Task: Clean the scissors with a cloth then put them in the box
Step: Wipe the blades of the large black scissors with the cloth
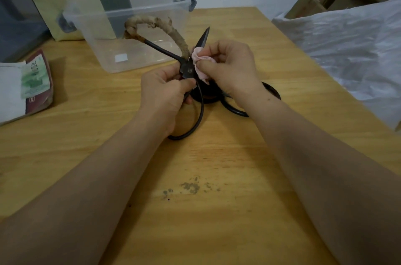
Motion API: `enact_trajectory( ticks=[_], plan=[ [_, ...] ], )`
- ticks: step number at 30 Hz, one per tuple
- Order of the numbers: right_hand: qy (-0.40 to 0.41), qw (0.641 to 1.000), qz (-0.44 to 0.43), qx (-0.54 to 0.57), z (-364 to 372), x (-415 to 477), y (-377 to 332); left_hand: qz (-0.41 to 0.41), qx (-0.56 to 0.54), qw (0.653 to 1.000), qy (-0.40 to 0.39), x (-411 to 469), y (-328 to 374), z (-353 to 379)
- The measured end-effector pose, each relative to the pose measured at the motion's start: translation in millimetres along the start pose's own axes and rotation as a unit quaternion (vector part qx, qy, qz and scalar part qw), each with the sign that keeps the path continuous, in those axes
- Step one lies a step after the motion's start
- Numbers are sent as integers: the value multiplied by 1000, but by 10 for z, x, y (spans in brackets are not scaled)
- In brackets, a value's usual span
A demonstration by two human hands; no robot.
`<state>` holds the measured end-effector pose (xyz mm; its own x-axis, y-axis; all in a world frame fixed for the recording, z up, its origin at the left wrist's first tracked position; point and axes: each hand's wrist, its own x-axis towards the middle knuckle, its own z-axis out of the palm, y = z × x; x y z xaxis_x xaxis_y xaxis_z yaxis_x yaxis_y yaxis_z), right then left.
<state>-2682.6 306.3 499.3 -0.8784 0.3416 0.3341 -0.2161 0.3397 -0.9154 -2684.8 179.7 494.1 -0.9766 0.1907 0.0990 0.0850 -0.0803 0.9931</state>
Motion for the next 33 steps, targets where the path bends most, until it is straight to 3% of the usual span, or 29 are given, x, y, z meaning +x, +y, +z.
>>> enact_trajectory(
  ticks=[6, 10, 16, 21, 25, 30, 33],
  plan=[
    [124, 990, 60, -8, -104, 32, 15, 6, -7, 1000, -15, -36, 19, 42],
    [40, 971, 179, 151, -139, 23, -33, 9, -15, 1000, -4, -24, 16, 35],
    [-68, 969, 175, 163, -177, -47, -84, 23, -11, 999, -20, -38, 5, 28],
    [-2, 966, 181, 185, -138, -31, -106, 20, -7, 999, -41, -20, 3, 32],
    [88, 935, 208, 274, -207, 57, -118, 12, -17, 998, -56, -34, -3, 70],
    [-66, 961, 202, 176, -177, -37, -49, 19, 10, 999, -27, 23, -42, 26],
    [-25, 956, 207, 208, -158, -10, -59, 24, 13, 999, -38, 17, -38, 24]
  ],
)
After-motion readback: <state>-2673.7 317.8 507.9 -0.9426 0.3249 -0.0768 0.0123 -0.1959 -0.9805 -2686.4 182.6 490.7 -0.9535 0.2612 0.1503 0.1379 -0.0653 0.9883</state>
